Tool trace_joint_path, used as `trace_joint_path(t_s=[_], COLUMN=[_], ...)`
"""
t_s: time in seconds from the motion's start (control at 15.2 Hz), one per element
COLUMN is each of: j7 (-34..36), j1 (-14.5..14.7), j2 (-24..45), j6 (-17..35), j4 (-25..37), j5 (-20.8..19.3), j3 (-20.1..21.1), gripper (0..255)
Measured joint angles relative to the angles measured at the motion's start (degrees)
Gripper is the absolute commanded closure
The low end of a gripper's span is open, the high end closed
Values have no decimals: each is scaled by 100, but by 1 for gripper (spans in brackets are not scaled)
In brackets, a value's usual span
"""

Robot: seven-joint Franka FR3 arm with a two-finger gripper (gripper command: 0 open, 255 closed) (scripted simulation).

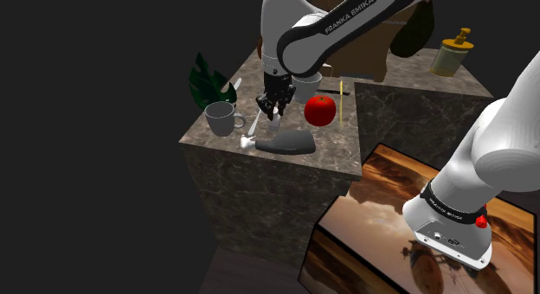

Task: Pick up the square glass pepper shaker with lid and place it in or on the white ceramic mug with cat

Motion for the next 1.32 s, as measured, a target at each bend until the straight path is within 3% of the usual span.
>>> trace_joint_path(t_s=[0.46, 1.32], j7=[-10, -168], j1=[-1, 8], j2=[-18, -487], j6=[-38, -975], j4=[19, 504], j5=[9, 186], j3=[-1, 3], gripper=[255, 255])
